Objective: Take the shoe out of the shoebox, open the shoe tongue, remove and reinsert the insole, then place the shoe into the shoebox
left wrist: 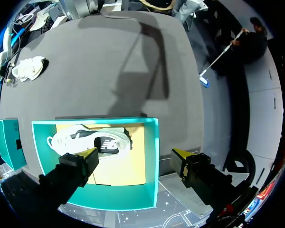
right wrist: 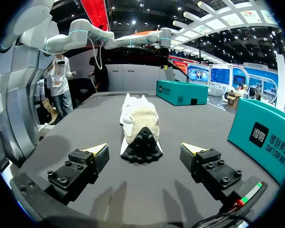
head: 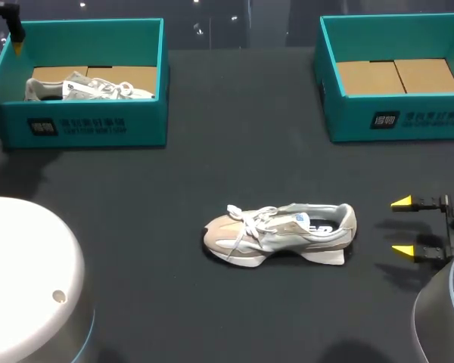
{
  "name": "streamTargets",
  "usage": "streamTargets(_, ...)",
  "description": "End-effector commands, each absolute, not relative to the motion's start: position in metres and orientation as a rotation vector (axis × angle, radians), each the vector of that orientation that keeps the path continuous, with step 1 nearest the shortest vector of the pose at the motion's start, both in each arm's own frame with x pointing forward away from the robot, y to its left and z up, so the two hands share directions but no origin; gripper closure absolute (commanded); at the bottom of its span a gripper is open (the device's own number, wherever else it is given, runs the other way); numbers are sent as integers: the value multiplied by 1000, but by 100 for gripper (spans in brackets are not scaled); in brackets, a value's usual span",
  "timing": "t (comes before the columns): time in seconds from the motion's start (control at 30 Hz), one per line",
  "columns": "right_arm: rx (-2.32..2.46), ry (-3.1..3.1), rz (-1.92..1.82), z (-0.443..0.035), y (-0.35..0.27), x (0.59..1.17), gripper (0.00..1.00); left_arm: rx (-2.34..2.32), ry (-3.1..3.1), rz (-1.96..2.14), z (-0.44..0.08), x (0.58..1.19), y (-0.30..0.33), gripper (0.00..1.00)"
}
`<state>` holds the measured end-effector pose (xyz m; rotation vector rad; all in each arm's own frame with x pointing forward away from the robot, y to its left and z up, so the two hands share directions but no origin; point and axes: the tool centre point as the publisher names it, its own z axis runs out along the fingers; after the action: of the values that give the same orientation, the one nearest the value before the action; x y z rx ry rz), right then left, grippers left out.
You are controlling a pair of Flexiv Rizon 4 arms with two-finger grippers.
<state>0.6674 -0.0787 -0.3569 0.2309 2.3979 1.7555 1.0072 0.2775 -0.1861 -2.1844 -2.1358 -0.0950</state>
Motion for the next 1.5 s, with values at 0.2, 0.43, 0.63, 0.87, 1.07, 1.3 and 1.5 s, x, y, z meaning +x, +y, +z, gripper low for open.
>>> streamTargets(0.2,234,2399,1750,-356,-78,666,0,-2187,-2135,-98,-186,1006,278,0)
streamTargets(0.43,296,2461,1717,-361,-81,694,0,-2187,-2135,-98,-186,1006,278,0)
streamTargets(0.63,276,2468,1735,-361,-81,698,0,-2187,-2135,-98,-186,1006,278,0)
streamTargets(0.87,276,2468,1735,-361,-81,698,0,-2187,-2135,-98,-186,1006,278,0)
streamTargets(1.07,276,2468,1735,-361,-81,698,0,-2187,-2135,-98,-186,1006,278,0)
streamTargets(1.3,276,2468,1735,-361,-81,698,0,-2187,-2135,-98,-186,1006,278,0)
streamTargets(1.5,294,2464,1714,-363,-81,694,0,-2187,-2135,-98,-186,1006,278,0)
